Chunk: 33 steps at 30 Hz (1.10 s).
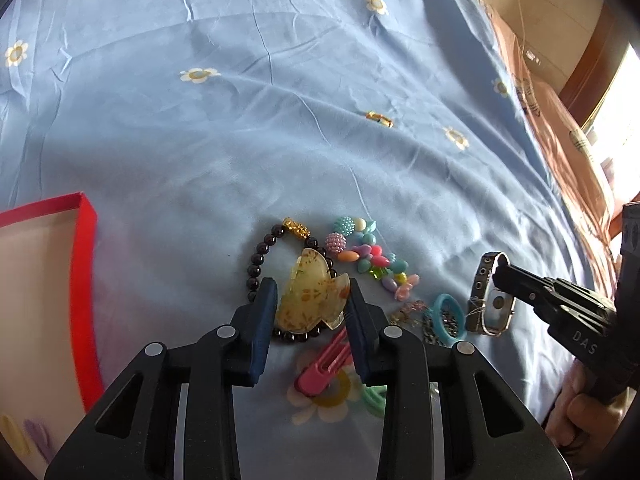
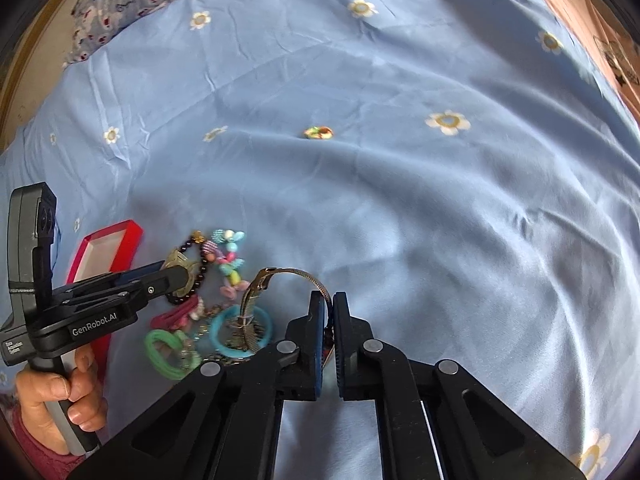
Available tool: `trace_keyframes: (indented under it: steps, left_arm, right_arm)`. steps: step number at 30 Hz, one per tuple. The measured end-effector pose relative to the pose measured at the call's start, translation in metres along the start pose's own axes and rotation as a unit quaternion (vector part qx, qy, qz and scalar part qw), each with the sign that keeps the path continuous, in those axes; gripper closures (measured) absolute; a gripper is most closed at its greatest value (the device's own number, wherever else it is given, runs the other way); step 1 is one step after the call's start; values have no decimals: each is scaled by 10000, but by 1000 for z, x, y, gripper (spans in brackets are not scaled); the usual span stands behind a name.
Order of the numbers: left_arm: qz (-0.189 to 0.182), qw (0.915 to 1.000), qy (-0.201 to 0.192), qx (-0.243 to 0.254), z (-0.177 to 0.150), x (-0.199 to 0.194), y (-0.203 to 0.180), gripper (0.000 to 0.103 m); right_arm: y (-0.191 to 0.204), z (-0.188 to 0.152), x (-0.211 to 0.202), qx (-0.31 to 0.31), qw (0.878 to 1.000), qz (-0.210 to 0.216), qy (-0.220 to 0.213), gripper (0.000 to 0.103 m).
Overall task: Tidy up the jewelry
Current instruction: 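Grasp the yellow claw clip with the left gripper while the right grasps the gold watch, then carry the claw clip and watch over the tray and lower them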
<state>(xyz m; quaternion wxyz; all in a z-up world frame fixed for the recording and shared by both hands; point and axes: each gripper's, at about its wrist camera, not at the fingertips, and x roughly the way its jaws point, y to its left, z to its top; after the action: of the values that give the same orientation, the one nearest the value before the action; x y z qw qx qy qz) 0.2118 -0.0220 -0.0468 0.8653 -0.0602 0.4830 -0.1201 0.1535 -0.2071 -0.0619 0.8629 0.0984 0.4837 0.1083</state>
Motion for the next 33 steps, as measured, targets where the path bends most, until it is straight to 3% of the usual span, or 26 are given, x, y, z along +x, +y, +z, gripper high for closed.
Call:
trace_keyframes:
  steps: [10,33]
  left_arm:
    - [33,9993,-317,-198,-23,-48,17,72]
    - [578,9898,-839,-998,-74,-135,112,72]
  right_arm:
    - [35,-2,-11,-242,9992,321,-49,99]
    - [156,-6,6,-929,9869,1280,322,99]
